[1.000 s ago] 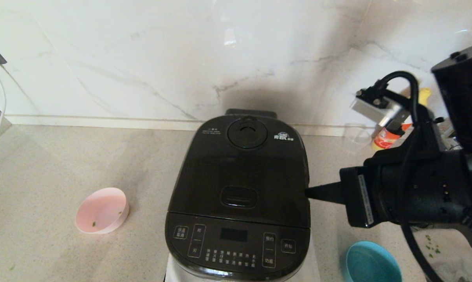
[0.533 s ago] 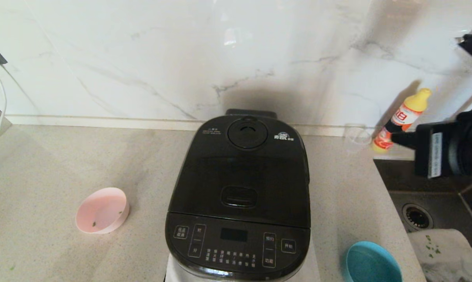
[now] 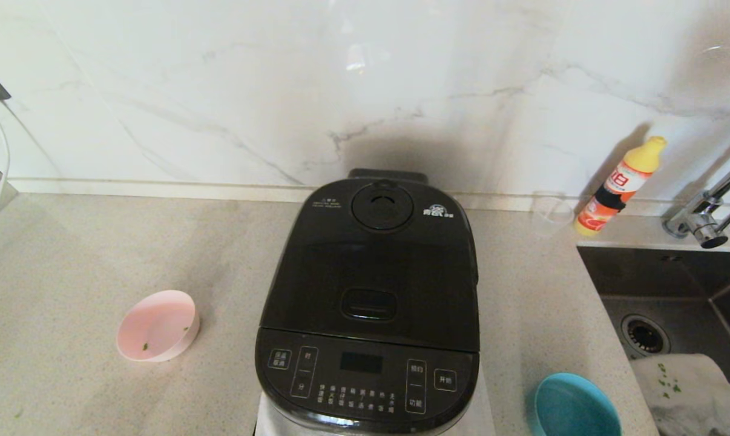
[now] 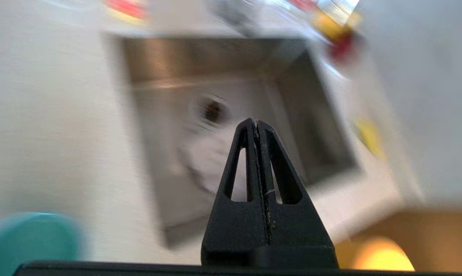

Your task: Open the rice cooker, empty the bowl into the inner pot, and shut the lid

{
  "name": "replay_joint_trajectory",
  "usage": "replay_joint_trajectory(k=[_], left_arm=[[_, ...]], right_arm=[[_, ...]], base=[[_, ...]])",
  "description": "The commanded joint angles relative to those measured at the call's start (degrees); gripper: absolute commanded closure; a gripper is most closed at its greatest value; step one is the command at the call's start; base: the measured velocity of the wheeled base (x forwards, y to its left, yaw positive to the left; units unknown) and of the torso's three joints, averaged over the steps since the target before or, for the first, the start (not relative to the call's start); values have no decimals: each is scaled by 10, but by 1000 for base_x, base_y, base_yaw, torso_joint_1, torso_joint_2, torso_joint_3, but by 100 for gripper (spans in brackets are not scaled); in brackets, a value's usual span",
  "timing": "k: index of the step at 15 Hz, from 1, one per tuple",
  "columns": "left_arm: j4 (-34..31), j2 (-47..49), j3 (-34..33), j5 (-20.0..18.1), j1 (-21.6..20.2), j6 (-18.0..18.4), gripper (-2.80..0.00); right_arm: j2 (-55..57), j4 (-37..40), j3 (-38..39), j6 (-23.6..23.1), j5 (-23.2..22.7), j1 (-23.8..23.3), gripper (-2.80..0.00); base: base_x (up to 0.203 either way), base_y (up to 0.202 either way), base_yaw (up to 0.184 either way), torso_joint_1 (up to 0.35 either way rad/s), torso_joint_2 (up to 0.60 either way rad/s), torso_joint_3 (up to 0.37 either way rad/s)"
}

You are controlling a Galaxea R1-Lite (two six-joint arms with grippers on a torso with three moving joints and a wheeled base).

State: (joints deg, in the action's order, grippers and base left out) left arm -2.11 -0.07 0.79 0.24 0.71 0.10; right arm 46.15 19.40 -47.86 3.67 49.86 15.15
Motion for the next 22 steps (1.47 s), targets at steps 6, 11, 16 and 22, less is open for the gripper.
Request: replay_joint_trajectory(k=[6, 11, 16, 22], left_arm=[[0, 1, 0, 0, 0, 0, 0], [0, 0, 0, 0, 0, 0, 0], [0, 1, 0, 0, 0, 0, 0], [0, 1, 0, 0, 0, 0, 0]], right_arm=[[-431, -19, 285, -103, -107, -145, 0], [-462, -130, 442, -107, -492, -151, 0], [-459, -129, 455, -99, -525, -151, 0], [-460, -130, 455, -83, -521, -151, 0]], base=[[0, 0, 0, 0, 0, 0], [0, 0, 0, 0, 0, 0], [0, 0, 0, 0, 0, 0], [0, 0, 0, 0, 0, 0]])
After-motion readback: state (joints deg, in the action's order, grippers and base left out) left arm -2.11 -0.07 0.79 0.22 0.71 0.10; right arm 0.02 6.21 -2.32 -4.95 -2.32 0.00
